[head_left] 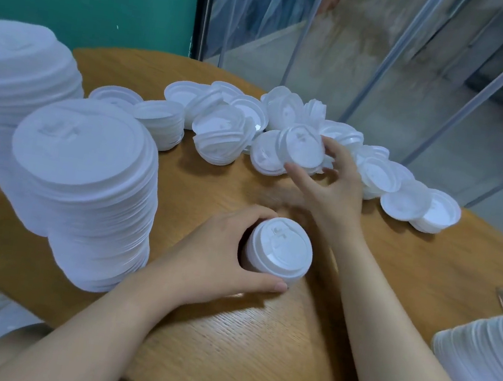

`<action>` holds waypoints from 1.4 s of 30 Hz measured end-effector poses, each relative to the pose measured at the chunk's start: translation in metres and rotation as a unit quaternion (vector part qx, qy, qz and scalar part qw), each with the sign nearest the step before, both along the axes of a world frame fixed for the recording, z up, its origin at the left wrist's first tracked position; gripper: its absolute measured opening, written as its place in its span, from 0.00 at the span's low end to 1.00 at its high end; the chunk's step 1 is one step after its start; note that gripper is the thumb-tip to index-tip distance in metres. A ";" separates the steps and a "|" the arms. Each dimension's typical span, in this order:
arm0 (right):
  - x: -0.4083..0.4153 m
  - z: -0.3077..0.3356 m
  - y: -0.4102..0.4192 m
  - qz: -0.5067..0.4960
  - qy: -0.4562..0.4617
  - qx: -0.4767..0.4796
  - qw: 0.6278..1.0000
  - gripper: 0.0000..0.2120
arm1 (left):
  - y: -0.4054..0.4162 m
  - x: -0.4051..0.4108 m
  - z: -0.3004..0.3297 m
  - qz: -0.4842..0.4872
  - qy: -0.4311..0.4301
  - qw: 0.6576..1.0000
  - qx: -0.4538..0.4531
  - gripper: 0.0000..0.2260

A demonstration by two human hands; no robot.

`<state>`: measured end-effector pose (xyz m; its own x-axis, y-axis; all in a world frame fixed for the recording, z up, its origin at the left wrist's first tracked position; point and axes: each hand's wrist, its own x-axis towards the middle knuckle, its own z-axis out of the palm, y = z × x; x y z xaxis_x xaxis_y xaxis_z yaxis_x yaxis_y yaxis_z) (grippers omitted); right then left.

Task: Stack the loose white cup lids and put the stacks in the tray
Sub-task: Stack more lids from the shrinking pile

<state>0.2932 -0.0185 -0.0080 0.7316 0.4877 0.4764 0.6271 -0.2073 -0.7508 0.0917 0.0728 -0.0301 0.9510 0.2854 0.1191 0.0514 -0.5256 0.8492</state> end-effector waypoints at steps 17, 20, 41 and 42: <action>-0.074 -0.007 -0.078 0.155 0.019 -0.070 0.985 0.25 | -0.002 0.002 0.002 -0.002 -0.015 1.000 -0.024 0.34; -0.072 -0.009 -0.080 0.166 0.028 -0.070 0.983 0.26 | -0.001 0.002 0.001 -0.004 -0.011 1.000 -0.023 0.32; -0.008 -0.011 -0.044 0.051 -0.020 -0.087 0.995 0.15 | 0.001 0.006 -0.005 0.002 0.005 1.000 0.004 0.38; 0.002 -0.013 -0.035 0.050 -0.043 -0.107 0.992 0.17 | 0.001 0.006 -0.005 0.001 0.008 1.000 0.006 0.38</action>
